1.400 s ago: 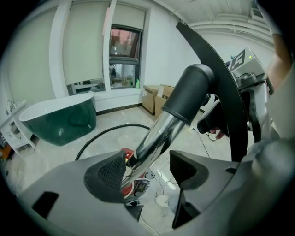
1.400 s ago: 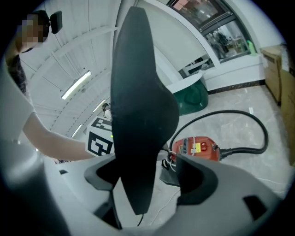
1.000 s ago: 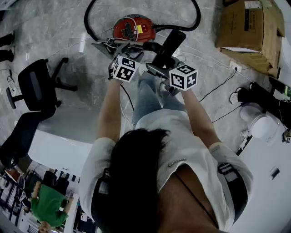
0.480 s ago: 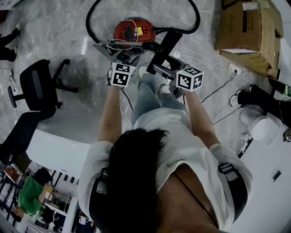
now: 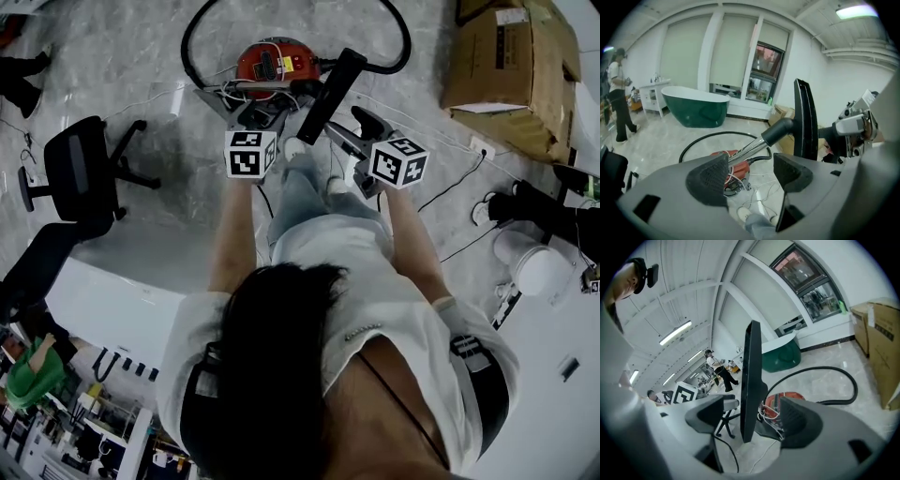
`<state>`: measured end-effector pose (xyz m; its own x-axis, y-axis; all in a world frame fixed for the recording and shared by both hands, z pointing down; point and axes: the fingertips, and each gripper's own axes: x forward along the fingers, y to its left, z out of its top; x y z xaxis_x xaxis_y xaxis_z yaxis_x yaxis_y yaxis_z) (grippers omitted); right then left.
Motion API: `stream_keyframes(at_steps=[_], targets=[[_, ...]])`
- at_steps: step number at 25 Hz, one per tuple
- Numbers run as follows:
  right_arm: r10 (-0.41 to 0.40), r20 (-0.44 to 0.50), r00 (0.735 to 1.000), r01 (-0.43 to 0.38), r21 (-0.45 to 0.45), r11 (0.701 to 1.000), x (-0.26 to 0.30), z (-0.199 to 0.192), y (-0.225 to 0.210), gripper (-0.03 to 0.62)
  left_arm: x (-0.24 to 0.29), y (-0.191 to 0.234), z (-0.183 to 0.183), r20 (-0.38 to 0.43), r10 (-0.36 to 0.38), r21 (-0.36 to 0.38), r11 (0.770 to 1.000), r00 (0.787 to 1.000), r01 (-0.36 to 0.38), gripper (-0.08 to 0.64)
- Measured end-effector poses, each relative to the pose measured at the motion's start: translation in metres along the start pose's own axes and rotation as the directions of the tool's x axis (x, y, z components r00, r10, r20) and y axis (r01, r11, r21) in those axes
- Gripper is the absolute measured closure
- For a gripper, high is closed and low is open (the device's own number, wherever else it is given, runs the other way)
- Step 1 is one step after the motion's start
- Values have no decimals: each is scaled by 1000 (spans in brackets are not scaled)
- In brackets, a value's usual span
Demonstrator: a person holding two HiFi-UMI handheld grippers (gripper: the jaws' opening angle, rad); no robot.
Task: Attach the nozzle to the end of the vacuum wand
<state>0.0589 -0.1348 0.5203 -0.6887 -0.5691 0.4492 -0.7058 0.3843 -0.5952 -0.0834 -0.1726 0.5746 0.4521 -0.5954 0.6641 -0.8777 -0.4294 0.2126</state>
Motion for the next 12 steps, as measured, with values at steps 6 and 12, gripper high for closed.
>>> stream_keyframes(at_steps=[6,12], targets=[[-39,51,998,39,-7,999,-21,3,-1,232,-24,-10,4,60,39,-65,997,997,-35,264],[-32,80,996,37,-64,997,-33,10,13,232,-51,-24,15,158,55,-128,991,986,-35,300]])
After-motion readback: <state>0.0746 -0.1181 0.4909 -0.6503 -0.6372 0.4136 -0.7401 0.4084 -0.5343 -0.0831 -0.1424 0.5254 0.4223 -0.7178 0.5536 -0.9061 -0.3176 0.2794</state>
